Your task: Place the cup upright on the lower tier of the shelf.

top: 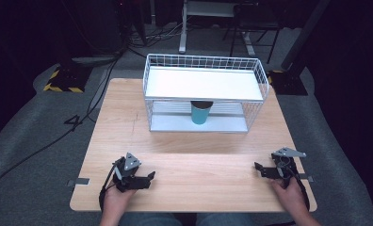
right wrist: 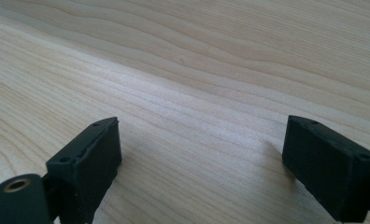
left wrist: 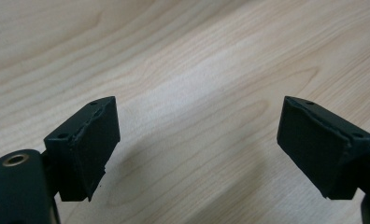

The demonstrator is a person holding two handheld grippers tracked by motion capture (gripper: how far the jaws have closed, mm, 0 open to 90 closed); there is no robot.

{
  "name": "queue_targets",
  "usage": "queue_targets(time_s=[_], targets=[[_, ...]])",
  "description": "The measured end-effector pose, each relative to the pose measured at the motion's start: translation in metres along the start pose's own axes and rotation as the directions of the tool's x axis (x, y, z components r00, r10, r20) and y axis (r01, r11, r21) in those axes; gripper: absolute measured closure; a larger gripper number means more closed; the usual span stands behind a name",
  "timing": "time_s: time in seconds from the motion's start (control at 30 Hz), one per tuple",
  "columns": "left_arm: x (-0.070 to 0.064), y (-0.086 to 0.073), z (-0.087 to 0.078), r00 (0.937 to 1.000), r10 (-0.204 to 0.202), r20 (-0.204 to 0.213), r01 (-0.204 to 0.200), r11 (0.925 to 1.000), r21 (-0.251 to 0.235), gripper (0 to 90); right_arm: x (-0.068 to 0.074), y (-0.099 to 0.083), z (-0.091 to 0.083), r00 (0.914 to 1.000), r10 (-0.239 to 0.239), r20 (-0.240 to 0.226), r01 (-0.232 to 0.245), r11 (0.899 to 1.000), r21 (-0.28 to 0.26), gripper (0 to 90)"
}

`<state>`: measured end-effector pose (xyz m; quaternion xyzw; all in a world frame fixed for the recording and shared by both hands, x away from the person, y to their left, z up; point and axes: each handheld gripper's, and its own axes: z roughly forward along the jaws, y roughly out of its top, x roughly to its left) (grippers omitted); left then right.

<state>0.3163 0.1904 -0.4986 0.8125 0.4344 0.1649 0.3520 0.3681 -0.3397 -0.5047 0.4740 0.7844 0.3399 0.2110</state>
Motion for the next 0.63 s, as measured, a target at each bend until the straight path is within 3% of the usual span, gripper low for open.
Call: queue_targets(time_s=[0.13, 0.37, 0.63], targets=[[0.0003, -0.0030, 0.0044, 0.9999, 0.016, -0.002, -0.016, 0.9991, 0.040, 13.7, 0.0000, 0.0000, 0.0000, 1.0000, 0.000, -0.001, 0.000, 1.000, 0.000, 12.3], [0.0010, -0.0035, 0.0041, 0.9995, 0.032, -0.003, -0.032, 0.9987, 0.041, 13.0, -0.0001, 0.0000, 0.0000, 1.0000, 0.000, -0.001, 0.000, 1.000, 0.000, 12.3], [-0.0013, -0.0023, 0.0061, 0.9998, -0.002, -0.021, 0.003, 0.9993, 0.038, 12.9, 0.0000, 0.0001, -0.0001, 1.0000, 0.000, -0.002, 0.000, 1.000, 0.001, 12.3]])
